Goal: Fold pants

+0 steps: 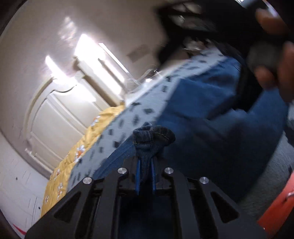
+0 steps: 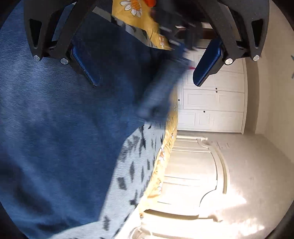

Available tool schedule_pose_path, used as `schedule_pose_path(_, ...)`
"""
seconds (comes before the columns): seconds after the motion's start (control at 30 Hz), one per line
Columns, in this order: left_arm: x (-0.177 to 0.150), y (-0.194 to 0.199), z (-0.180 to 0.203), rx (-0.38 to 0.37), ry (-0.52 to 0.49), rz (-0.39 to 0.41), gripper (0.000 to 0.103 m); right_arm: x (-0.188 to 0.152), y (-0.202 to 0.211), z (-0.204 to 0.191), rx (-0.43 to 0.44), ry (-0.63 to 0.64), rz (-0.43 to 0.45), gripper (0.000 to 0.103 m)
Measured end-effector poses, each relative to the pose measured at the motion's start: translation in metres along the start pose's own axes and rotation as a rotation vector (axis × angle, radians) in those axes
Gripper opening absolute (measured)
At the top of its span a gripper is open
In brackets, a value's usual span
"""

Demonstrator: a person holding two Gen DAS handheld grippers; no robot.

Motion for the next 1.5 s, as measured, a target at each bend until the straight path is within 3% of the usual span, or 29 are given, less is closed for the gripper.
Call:
schedule_pose_path(0.07, -0.017, -0.013, 0.033, -0.004, -0.076, -0.039, 0.009, -0.002, 0.006, 0.009, -0.003, -0.02, -0.001, 0.098)
schedule_pose_path(0.1, -0.023, -0.017, 0.034, -0.003, -0.066, -0.046, 0.009, -0.003, 0.008, 0.011, 0.0, -0.024, -0.004, 0.098)
schedule_pose_path(0.33, -0.022, 0.003, -0.018, -0.007, 0.138, -0.006, 0.009, -0.007, -0.024, -0.002, 0.006, -0.022, -0.107, 0.098)
schedule_pose_path(0.47, -0.014, 0.011, -0.03, 0.006, 0.161, 0.022, 0.009, -0.012, -0.066, -0.024, 0.005, 0.011, -0.217, 0.098)
schedule_pose_path(0.7, -0.013, 0.017, -0.039, -0.001, 0.205, 0.056, 0.009, -0.005, -0.12, -0.04, -0.063, 0.057, -0.277, 0.098)
schedule_pose_path(0.73, -0.013, 0.017, -0.039, 0.0, 0.203, 0.058, 0.009, -0.002, -0.124, -0.041, -0.052, 0.063, -0.266, 0.095)
schedule_pose_path(0.77, -0.014, 0.018, -0.039, 0.001, 0.198, 0.059, 0.009, 0.0, -0.126, -0.043, -0.059, 0.081, -0.257, 0.081)
schedule_pose_path(0.8, -0.015, 0.017, -0.037, 0.003, 0.19, 0.059, 0.009, 0.003, -0.126, -0.044, -0.074, 0.104, -0.242, 0.059)
schedule_pose_path(0.9, -0.011, 0.021, -0.023, 0.017, 0.142, 0.069, 0.009, 0.008, -0.121, -0.052, -0.107, 0.177, -0.2, 0.019)
schedule_pose_path(1.07, 0.001, 0.017, 0.013, 0.036, 0.04, 0.083, 0.009, 0.015, -0.099, -0.058, -0.159, 0.298, -0.15, 0.011)
schedule_pose_path(1.23, 0.015, 0.006, 0.044, 0.002, -0.006, 0.084, 0.009, 0.026, -0.079, -0.038, -0.282, 0.348, -0.112, 0.011)
schedule_pose_path(1.5, 0.029, -0.006, 0.069, -0.044, -0.07, 0.082, 0.009, 0.034, -0.054, -0.009, -0.353, 0.38, -0.098, 0.011)
Point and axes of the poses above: each gripper's, at about its wrist camera, not at the fingertips, and y roughly against the way its jaws point, z to its right, x to its top, the point moved 6 cm from there along -y, roughly the way its jaws point, and after that the axes turned 1 degree about -x, right-handed, at the moved point
